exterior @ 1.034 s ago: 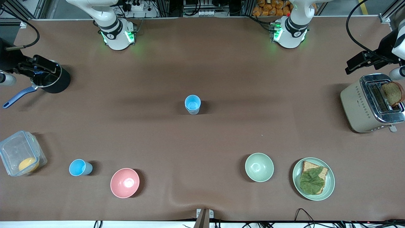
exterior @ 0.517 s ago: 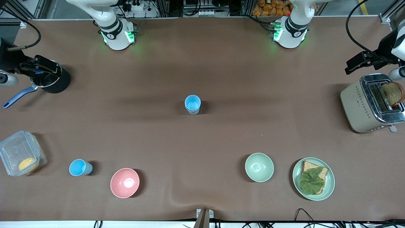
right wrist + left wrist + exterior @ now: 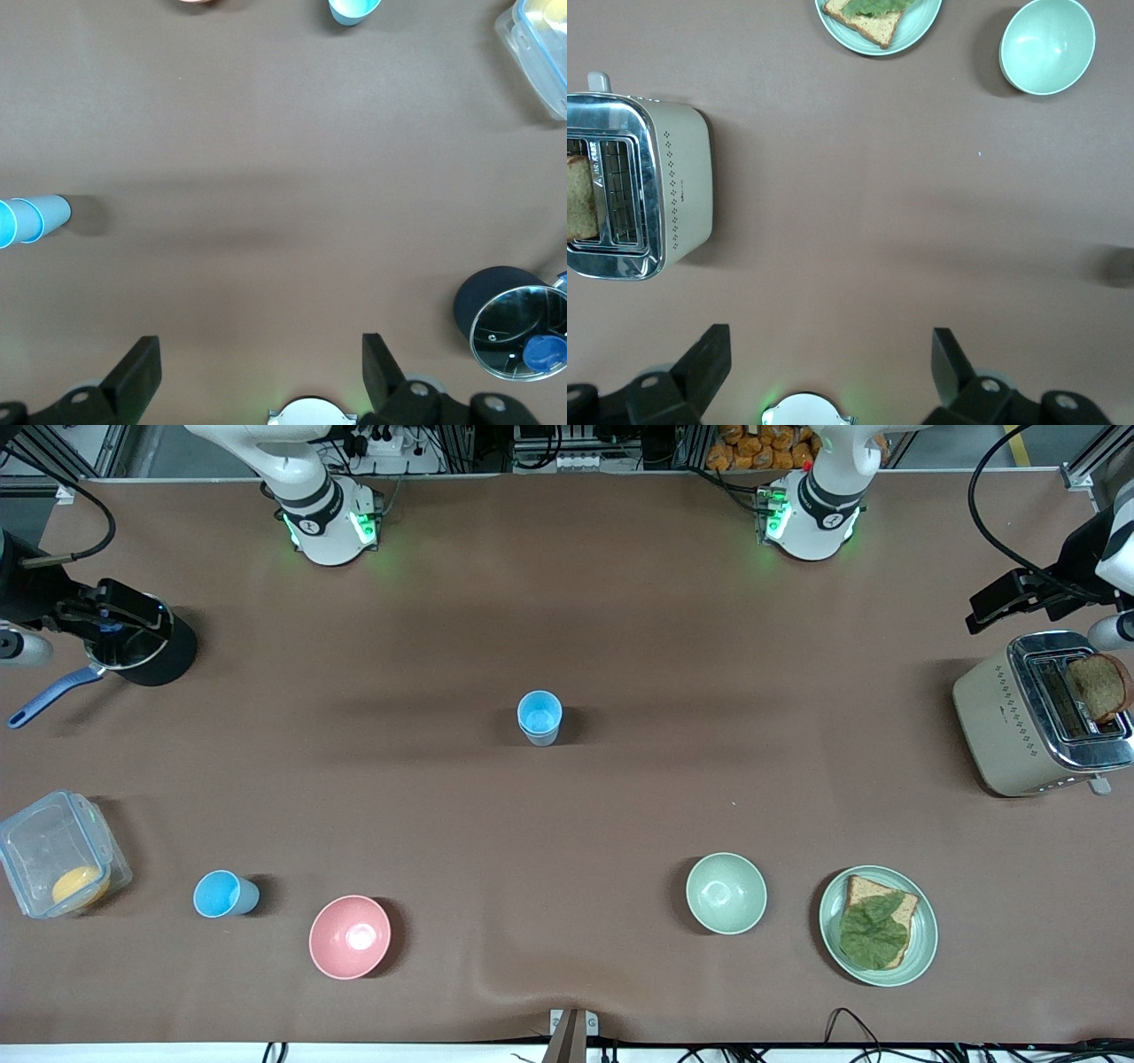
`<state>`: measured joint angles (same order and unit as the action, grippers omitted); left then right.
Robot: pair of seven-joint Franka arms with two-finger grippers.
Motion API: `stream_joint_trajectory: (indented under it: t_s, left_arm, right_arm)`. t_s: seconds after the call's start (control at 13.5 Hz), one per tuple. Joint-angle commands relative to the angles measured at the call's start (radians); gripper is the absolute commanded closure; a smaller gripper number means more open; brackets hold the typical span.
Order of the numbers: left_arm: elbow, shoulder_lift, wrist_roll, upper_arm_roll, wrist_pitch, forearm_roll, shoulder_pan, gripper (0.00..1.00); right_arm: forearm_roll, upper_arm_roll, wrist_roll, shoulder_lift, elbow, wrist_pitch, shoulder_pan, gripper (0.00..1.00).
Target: Stack blue cups with both arms
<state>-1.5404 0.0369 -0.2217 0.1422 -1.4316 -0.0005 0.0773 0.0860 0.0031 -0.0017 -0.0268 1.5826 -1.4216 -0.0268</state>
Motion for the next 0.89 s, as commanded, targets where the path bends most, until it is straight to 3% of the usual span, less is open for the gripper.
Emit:
stream_joint_trajectory:
  t_s: [0.0,0.81]
  left_arm:
    - [-0.003,0.005,0.03,0.005,-0.009,-0.018,0.013,0.0]
    - [0.016,-0.002,0.032,-0.001,-0.007,-0.019,0.013,0.0]
  right_arm:
    - [0.008,0.0,0.009,-0.001,-0.003,0.009,0.004,0.0]
    - [0.009,0.0,0.009,0.005,0.011,0.0,0.01,0.0]
